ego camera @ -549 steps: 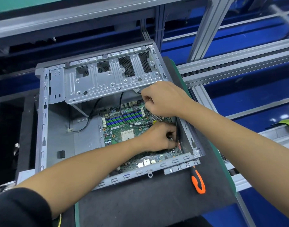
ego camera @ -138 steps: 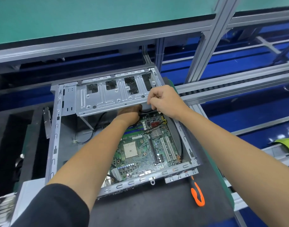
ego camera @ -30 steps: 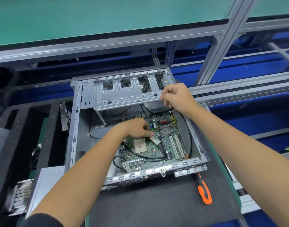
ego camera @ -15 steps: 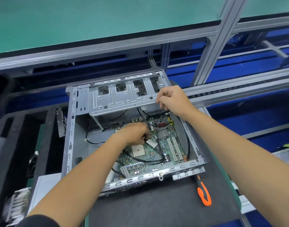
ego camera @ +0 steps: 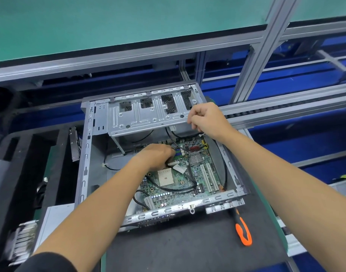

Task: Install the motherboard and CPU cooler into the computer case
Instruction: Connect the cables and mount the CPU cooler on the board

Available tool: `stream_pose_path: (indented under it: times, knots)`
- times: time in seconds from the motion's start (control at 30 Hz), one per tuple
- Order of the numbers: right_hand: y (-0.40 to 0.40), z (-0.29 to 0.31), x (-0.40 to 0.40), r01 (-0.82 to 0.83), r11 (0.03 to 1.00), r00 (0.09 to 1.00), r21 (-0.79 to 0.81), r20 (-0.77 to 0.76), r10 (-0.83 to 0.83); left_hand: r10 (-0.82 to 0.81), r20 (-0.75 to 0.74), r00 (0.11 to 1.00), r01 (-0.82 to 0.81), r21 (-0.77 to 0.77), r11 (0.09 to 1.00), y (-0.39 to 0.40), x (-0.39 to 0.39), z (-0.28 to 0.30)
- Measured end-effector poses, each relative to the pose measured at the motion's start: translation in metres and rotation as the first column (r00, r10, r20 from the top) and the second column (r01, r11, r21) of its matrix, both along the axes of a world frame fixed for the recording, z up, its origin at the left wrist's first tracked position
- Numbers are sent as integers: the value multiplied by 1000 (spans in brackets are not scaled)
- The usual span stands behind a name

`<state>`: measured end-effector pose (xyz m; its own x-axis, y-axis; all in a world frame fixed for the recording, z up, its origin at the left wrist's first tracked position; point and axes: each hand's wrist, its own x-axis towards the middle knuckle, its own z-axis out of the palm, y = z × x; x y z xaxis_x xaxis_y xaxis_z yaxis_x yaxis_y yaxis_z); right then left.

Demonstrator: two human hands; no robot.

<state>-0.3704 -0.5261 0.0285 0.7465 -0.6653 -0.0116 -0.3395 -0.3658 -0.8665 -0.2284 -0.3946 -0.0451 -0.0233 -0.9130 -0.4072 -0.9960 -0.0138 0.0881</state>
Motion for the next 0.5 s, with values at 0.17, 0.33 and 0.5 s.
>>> stream_pose_path:
  times: [0.17, 0.33, 0.5]
  knots:
    - [0, 1, -1, -1, 1000, 1000, -6, 0, 1, 8, 34, 999, -9, 33, 999, 3, -2, 0]
    - [0, 1, -1, 5, 1000, 1000, -5, 8, -5, 125, -131, 983, -117, 66, 991, 6, 4, -2]
    - [0, 2, -2, 10, 1000, 1000, -12, 9, -9, 186, -324, 928, -178, 54, 982, 12, 10, 6]
